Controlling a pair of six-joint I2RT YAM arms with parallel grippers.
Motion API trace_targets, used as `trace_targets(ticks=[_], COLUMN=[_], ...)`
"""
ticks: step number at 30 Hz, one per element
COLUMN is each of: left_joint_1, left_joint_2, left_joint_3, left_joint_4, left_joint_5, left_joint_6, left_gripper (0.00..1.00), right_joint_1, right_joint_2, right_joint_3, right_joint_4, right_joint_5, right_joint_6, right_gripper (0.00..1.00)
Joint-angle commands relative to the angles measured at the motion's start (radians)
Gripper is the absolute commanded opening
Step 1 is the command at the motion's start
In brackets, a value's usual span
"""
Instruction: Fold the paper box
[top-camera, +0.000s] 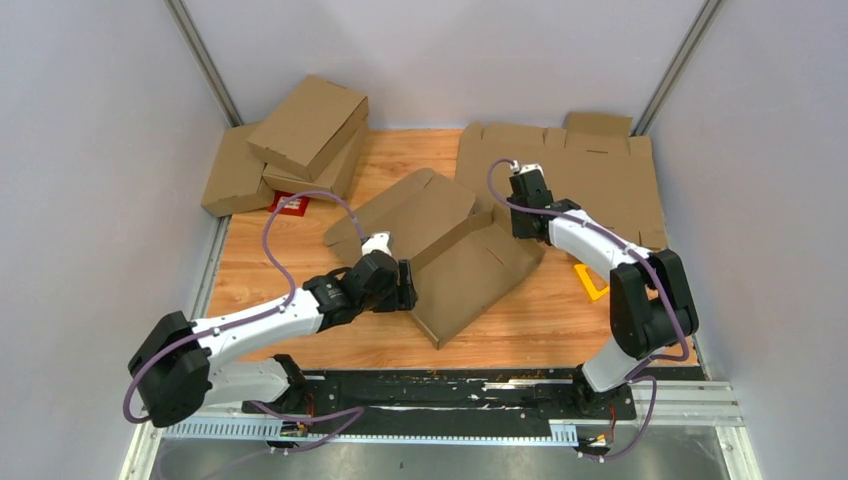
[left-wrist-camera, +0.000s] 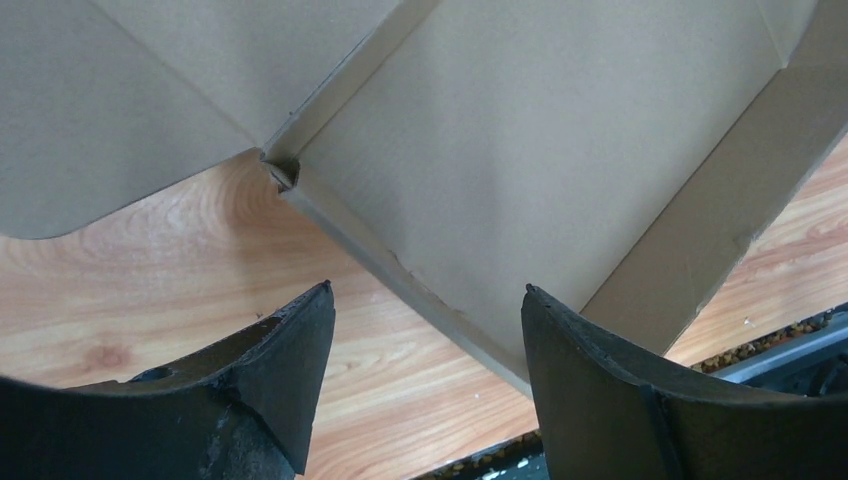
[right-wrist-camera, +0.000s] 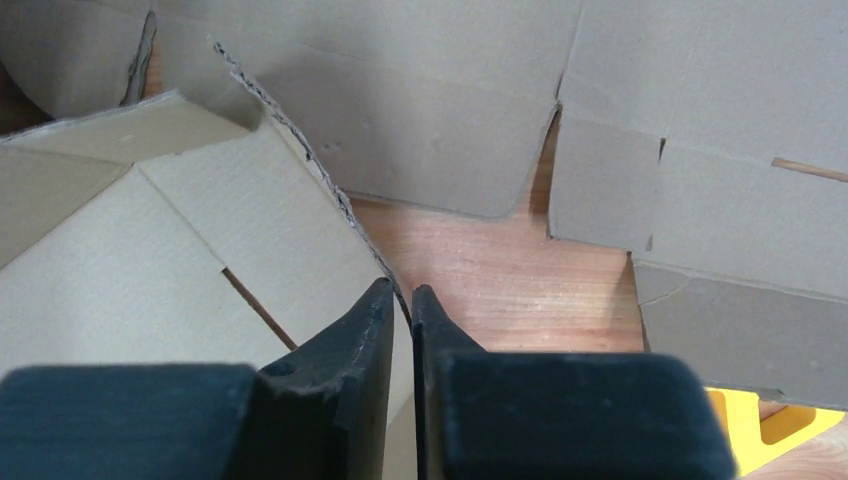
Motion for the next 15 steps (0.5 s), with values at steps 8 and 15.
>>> trace_targets(ticks=[8, 15], left_joint_1=[0.08, 0.086], left_joint_2=[0.125, 0.2], left_joint_3=[0.075, 0.147], left_joint_4=[0.078, 0.056], left_joint_5=[0.072, 0.068], left_joint_6=[0.169, 0.334], left_gripper=[0.76, 0.76], right_joint_1=[0.072, 0.08], right_joint_2=[-0.228, -0.442], right_joint_3=[-0.097, -0.255], right_joint_4=[-0.074, -0.068], right_joint_5=[-0.013, -0.119], right_joint_6=[0.049, 0.107], right_gripper=[0.0, 0.01])
